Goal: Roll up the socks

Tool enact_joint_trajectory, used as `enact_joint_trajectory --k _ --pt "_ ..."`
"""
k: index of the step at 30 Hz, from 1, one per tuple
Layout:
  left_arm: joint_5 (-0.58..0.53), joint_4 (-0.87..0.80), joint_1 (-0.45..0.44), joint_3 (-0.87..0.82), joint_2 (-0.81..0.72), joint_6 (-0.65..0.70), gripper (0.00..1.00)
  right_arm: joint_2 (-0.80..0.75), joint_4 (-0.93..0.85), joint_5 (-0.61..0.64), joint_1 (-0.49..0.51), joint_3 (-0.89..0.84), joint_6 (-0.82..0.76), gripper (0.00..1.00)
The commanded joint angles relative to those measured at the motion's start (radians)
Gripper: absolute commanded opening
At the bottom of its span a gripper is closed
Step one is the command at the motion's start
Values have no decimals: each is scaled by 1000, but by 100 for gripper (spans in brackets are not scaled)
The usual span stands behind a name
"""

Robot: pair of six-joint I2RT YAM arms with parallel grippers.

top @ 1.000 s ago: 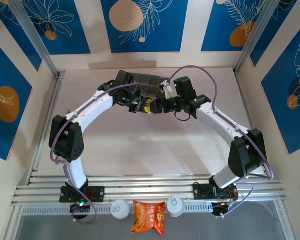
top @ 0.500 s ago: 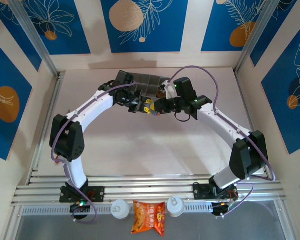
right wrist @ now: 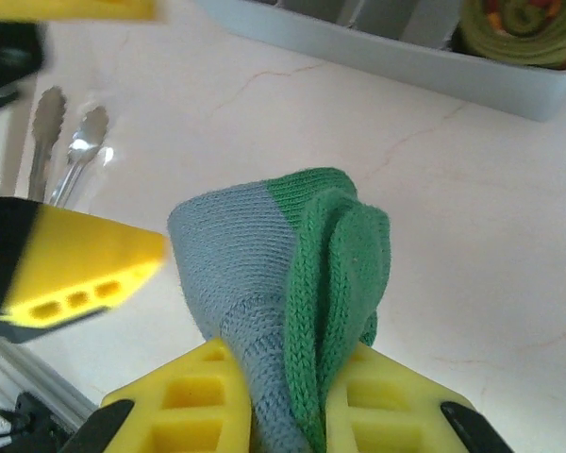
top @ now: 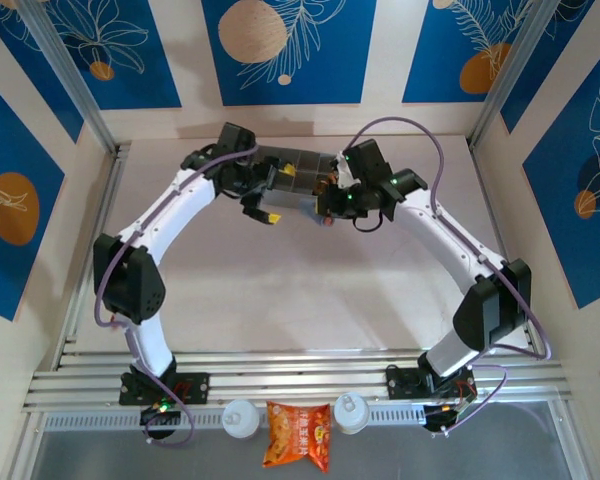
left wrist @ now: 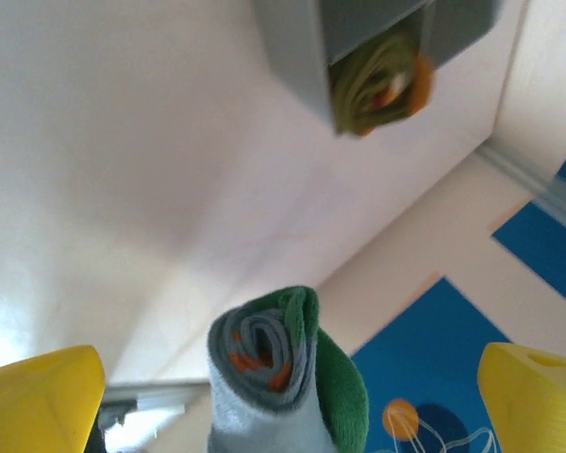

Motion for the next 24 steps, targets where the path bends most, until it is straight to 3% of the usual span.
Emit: enact_joint_trajectory --k 1,7,15,20,24 --pt "-207 -227 13 16 -97 199 100 95 -158 85 -21 160 65 0" --pt "-353 -330 12 -165 -257 365 100 380 -369 184 -27 555 101 0" --pt "-578 -267 9 -327 -562 637 100 761 -587 197 -32 1086 188 0" --pt "-614 -4 10 -529 -824 756 100 822 -515 156 -38 1073 263 0" --pt "-616 -20 10 -561 -882 759 99 823 -419 149 -31 1017 282 0"
